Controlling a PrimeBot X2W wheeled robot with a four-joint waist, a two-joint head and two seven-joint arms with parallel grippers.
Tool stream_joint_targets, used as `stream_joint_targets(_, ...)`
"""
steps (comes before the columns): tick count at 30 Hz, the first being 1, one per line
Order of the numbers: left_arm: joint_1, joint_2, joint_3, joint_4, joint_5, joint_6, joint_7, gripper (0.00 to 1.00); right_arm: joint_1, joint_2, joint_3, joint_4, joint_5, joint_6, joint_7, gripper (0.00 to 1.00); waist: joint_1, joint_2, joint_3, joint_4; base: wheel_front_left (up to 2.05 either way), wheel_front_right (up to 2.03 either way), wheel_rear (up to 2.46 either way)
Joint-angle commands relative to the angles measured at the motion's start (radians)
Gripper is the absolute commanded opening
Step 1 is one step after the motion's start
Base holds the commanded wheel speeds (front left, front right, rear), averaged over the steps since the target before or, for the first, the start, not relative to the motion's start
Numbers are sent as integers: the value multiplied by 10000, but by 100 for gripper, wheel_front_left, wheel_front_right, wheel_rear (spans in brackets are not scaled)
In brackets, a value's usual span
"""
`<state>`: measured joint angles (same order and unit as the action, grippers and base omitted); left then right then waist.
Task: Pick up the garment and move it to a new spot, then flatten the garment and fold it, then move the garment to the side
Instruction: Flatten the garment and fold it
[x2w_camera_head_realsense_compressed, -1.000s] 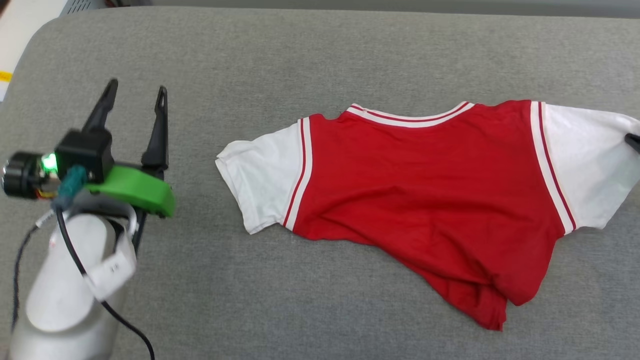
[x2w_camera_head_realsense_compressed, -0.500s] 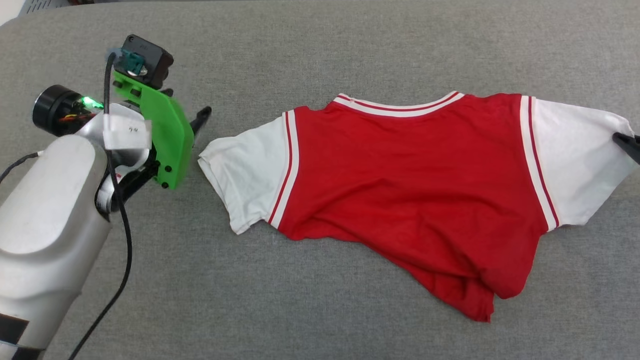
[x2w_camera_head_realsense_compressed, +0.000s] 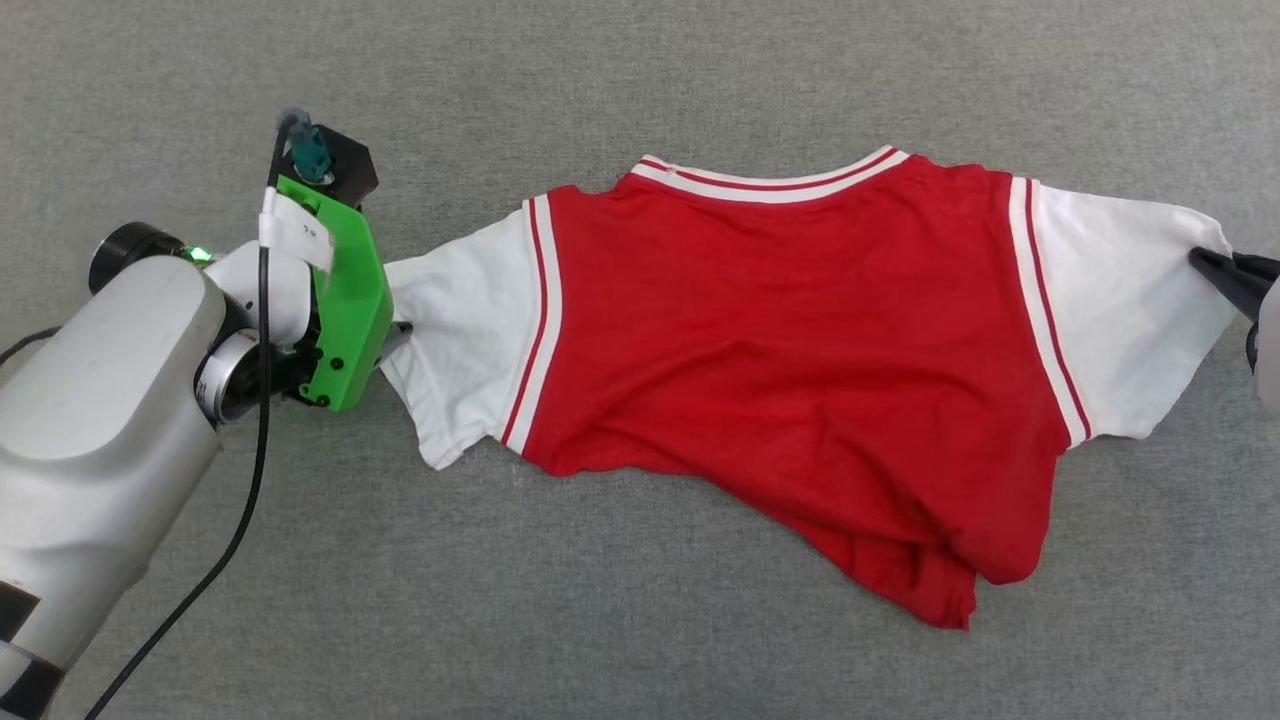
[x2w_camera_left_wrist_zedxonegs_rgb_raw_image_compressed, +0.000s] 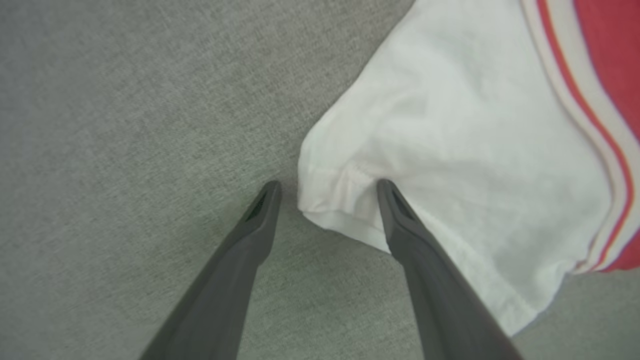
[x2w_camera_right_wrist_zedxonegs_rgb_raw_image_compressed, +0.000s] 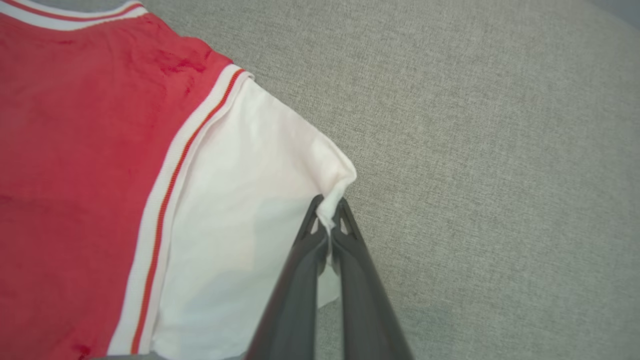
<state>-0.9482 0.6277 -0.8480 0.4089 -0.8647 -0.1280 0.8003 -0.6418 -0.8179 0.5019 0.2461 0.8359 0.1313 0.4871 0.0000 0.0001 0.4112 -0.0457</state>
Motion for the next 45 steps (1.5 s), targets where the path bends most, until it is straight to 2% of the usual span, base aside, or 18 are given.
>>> stream_joint_targets(1, -150, -38, -197, 189, -126, -26, 8, 100, -171, 57, 65, -12, -66, -6, -21, 0, 0, -1, 114, -123, 0, 0, 0)
stream_joint_targets(5, -92, 35, -936, 598, -337, -26, 144, 100, -236, 99, 225, 51, -49, -6, -84, 0, 0, -1, 182, -203, 0, 0, 0)
stream_joint_targets(6, -83, 49, -1089, 660, -440, -26, 123, 36, -249, 100, 260, 71, -36, -6, -109, 0, 0, -1, 192, -210, 0, 0, 0)
stream_joint_targets(7, -88, 56, -1188, 689, -539, -26, 78, 0, -256, 98, 287, 92, -24, -6, -126, 0, 0, -1, 191, -209, 0, 0, 0)
stream_joint_targets(13, -388, 79, -1495, 646, -797, -26, -1251, 0, -336, 97, 431, 213, 1, -6, -402, 0, 0, -1, -57, -102, 0, 0, 0)
stream_joint_targets(17, -702, 281, -1492, 300, -658, -26, -2934, 0, -448, 127, 389, 296, -78, -6, -966, 0, 0, -1, -473, 21, 0, 0, 0)
stream_joint_targets(25, -1332, 908, -1222, -422, 119, -20, -5554, 0, -642, -111, -305, 131, 1, -6, -2240, 0, 0, -1, -1437, 302, 0, 0, 0)
stream_joint_targets(28, -1527, 1038, -966, -896, 374, 162, -6207, 0, -669, -219, -609, -16, -24, -6, -2585, 0, 0, -1, -1733, 364, 0, 0, 0)
stream_joint_targets(32, -1842, 1174, -703, -1660, 701, 516, -6655, 0, -810, -329, -907, -312, -216, -6, -2878, 0, 0, -1, -1975, 373, 0, 0, 0)
stream_joint_targets(38, -2434, 1279, -313, -2652, 954, 1067, -6722, 0, -1329, -233, -1626, -672, -592, -6, -3274, 0, 0, -1, -2115, 354, 0, 0, 0)
stream_joint_targets(42, -2973, 1275, -126, -2864, 1002, 1239, -6447, 0, -1866, -93, -1906, -857, -1012, -6, -3174, 0, 0, -1, -1972, 331, 0, 0, 0)
stream_joint_targets(45, -3498, 1055, 73, -2738, 902, 1241, -6350, 0, -2577, 80, -1881, -896, -1375, -6, -2915, 0, 0, -1, -1660, 287, 0, 0, 0)
